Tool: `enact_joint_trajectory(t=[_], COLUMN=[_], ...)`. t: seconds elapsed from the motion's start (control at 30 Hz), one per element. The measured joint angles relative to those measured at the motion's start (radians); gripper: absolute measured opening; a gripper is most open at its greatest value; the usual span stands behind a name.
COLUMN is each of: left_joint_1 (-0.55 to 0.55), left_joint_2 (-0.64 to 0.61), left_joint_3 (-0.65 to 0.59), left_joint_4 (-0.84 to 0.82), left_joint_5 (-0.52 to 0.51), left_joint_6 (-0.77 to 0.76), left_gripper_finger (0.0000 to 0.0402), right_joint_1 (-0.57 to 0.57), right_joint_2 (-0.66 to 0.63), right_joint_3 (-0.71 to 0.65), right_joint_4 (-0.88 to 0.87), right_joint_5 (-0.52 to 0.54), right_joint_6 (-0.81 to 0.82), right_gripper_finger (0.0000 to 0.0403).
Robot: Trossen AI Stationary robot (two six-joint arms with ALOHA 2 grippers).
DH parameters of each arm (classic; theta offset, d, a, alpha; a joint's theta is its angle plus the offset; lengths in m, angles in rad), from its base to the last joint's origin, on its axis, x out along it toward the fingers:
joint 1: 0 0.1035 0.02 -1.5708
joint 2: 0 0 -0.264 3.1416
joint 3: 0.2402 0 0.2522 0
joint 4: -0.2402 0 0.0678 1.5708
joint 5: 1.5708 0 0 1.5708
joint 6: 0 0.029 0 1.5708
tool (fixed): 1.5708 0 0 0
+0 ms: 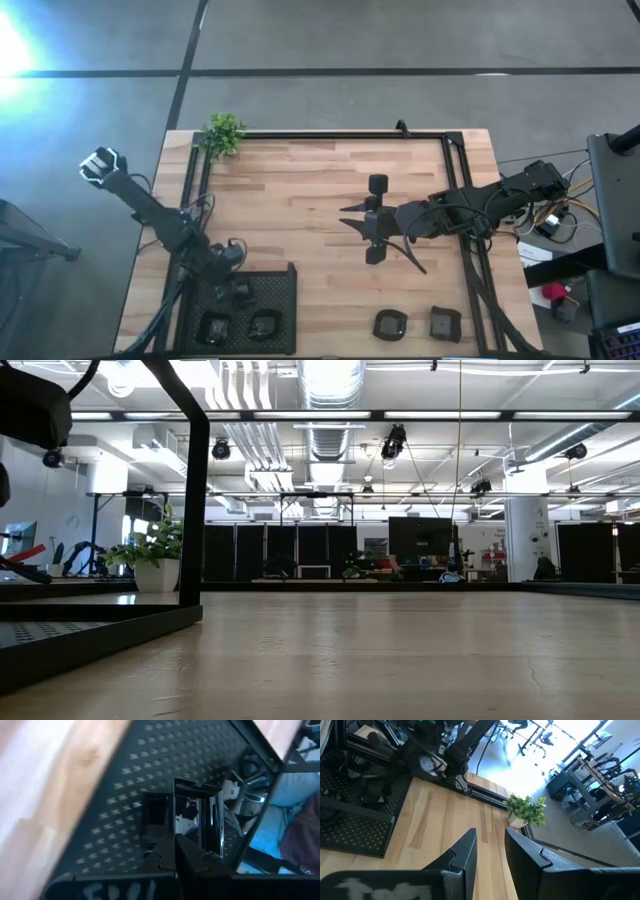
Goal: Pick & Place Mini shaped plates
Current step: Stack the square plate on top of the square plate on the shelf
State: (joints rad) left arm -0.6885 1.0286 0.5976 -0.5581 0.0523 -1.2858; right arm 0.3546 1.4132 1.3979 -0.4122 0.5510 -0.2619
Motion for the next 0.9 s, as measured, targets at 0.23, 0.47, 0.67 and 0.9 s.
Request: enact_joint_trajectory(t=[0.23,0.47,0.67,0.9], left_joint_1=[-0.005,-0.025,-0.025,-0.025], left_joint_2=[0.051,0.072,0.104,0.104], left_joint_3=[0.005,0.0,-0.024,-0.033], left_joint_4=[0.051,0.051,0.051,0.067], left_joint_5=[0.01,0.013,0.043,0.047], left_joint_6=[0.004,-0.011,-0.058,-0.077], left_gripper_finger=[0.0,0.0,0.0,0.0], right_joint_1=[0.0,0.0,0.0,0.0], right_joint_2=[0.0,0.0,0.0,0.0], right_joint_3=[0.0,0.0,0.0,0.0], right_joint_4=[0.0,0.0,0.0,0.0], right_joint_5=[0.0,0.0,0.0,0.0], right_joint_6=[0.0,0.0,0.0,-0.003], right_gripper_finger=[0.0095,0.0095,0.0095,0.0095])
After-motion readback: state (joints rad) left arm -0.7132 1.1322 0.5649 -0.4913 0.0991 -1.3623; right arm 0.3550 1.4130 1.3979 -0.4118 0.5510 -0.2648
